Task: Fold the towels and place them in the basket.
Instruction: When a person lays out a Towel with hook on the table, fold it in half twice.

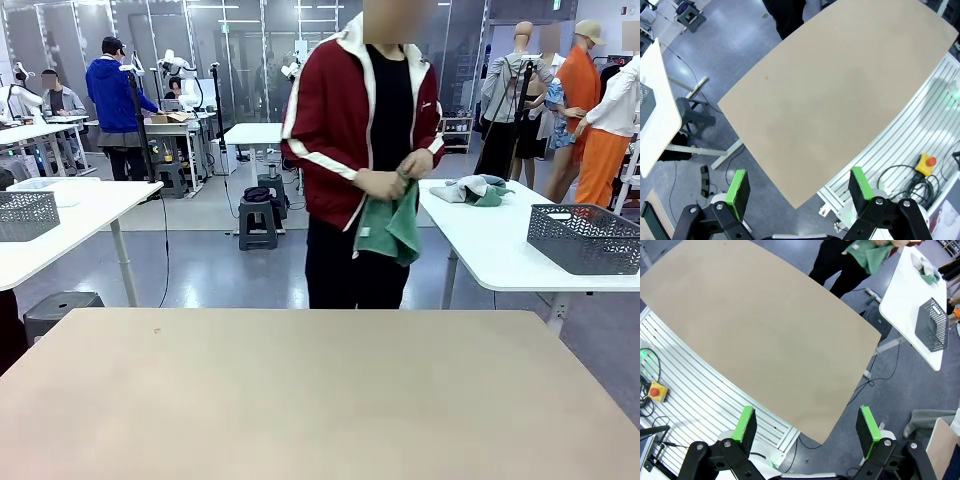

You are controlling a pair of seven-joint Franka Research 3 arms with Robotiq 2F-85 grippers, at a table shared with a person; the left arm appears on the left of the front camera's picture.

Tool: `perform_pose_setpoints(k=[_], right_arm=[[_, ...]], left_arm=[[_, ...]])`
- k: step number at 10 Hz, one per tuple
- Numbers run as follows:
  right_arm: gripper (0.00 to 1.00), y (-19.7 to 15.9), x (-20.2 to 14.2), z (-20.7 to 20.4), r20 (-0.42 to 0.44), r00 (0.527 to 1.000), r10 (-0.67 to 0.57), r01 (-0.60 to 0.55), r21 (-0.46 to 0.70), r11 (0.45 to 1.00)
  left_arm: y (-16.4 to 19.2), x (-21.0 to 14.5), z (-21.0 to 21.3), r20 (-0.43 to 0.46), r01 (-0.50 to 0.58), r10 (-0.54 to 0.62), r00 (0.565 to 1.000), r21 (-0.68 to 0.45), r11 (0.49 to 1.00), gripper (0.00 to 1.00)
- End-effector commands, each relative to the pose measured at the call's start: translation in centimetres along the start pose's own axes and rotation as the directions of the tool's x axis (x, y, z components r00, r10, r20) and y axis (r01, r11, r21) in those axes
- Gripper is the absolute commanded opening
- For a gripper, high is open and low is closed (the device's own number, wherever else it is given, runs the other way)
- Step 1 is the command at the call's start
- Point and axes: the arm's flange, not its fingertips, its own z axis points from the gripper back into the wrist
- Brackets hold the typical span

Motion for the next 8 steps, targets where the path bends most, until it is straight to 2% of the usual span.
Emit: perform_pose_setpoints(k=[1, 8], right_arm=[[1.00, 0.36, -0.46, 0.74, 0.011, 1.000, 0.003, -0.003, -0.007, 1.000], [1.00, 0.36, -0.46, 0.74, 0.011, 1.000, 0.003, -0.003, -0.007, 1.000]], left_arm=[[-0.03, 0.07, 0.14, 0.005, 0.001, -0.001, 1.000, 0.000, 1.000, 1.00], [-0.03, 0.07, 0.14, 0.005, 0.001, -0.001, 1.000, 0.000, 1.000, 1.00]])
